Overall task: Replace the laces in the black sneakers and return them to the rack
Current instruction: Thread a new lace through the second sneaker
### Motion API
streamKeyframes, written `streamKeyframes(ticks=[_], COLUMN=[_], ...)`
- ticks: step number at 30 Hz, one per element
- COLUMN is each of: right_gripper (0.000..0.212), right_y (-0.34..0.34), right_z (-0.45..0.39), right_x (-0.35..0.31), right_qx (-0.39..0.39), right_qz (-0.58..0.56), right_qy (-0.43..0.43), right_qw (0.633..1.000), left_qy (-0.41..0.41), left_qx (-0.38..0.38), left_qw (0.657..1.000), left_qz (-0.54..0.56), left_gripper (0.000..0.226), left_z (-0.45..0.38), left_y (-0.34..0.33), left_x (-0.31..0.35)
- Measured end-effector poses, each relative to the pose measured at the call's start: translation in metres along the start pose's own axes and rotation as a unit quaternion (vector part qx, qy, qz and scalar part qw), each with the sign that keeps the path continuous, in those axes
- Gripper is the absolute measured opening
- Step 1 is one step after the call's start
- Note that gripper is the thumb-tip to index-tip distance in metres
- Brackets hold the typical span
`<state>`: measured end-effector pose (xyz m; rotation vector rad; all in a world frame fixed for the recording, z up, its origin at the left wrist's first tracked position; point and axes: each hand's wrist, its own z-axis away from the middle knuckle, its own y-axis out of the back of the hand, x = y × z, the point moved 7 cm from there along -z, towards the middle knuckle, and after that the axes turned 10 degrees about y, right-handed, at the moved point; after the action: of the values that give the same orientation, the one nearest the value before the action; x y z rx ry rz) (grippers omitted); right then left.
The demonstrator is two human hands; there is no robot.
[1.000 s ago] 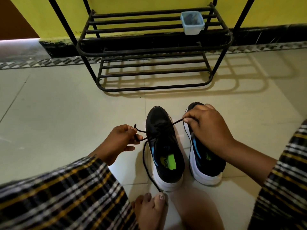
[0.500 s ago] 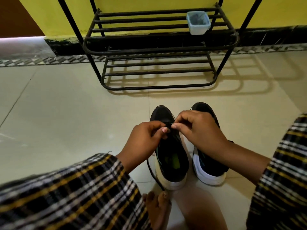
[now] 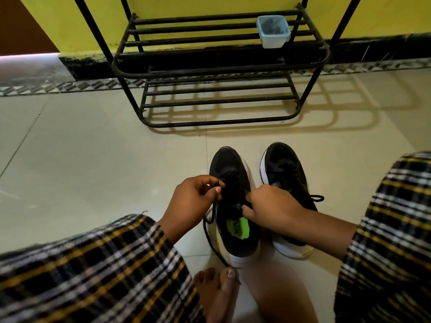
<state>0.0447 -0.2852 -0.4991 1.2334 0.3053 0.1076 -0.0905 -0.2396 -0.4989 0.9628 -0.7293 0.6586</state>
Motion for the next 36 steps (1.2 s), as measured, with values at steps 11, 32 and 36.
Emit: streamKeyframes(ticks=[11,32,36], right_gripper=[0.043,0.043,0.041], right_y=[0.001,0.003,0.004], right_z=[0.008,0.009,0.010], right_x=[-0.008,-0.024,-0.026], right_qx=[0.009,0.039,0.036], right_qz=[-0.019,-0.044,-0.043], right_qy=[0.036,0.125,0.132], right_qw=[0.999,0.990,0.990], left_qy=[-0.035,-0.087,-0.009], left_qx=[-0.034,0.021,-0.057], left_qw=[0.995,0.981,0.998], left_qz=[-0.085,-0.173,-0.037], left_gripper=[0.007,0.008,0.018], left_z=[0.006,0.012,0.011], left_y=[-0.008,-0.007,-0.015], left_x=[0.013,0.014,0.001])
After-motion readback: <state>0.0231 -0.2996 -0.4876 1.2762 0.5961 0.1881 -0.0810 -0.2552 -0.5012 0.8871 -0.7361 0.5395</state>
